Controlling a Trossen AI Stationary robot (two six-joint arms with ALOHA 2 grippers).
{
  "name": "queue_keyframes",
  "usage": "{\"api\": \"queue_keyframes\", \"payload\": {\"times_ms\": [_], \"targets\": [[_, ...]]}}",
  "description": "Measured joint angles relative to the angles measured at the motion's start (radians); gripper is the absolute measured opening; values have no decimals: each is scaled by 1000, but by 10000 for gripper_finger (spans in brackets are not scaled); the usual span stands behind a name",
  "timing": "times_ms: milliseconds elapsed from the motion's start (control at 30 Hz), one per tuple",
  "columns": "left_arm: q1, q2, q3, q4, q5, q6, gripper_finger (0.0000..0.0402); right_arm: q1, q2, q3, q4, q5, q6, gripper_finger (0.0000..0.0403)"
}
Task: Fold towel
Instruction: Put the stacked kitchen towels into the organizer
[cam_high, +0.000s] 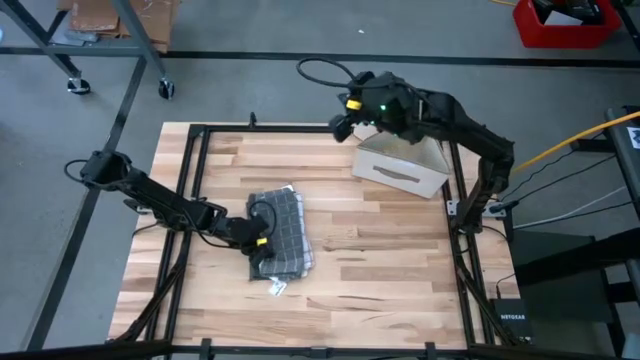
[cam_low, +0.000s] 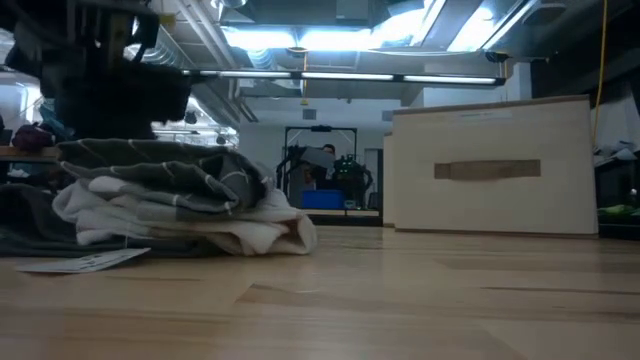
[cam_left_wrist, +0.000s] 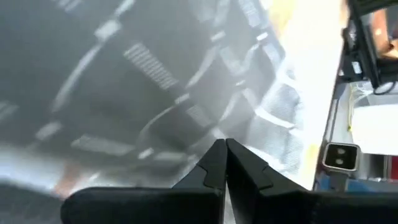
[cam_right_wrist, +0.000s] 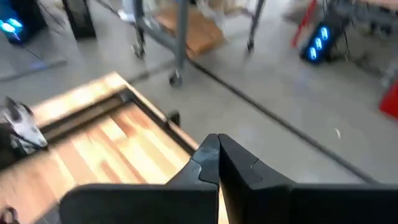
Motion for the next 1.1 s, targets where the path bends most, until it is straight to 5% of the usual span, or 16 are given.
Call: {"api": "queue_keyframes", "payload": {"times_ms": [533, 1100], "targets": [[6, -1, 137, -4, -4, 212, 0, -259, -1, -20, -403, -91, 131, 5], [30, -1, 192, -11, -8, 277, 0, -532, 2, -439, -404, -204, 186, 5]]}}
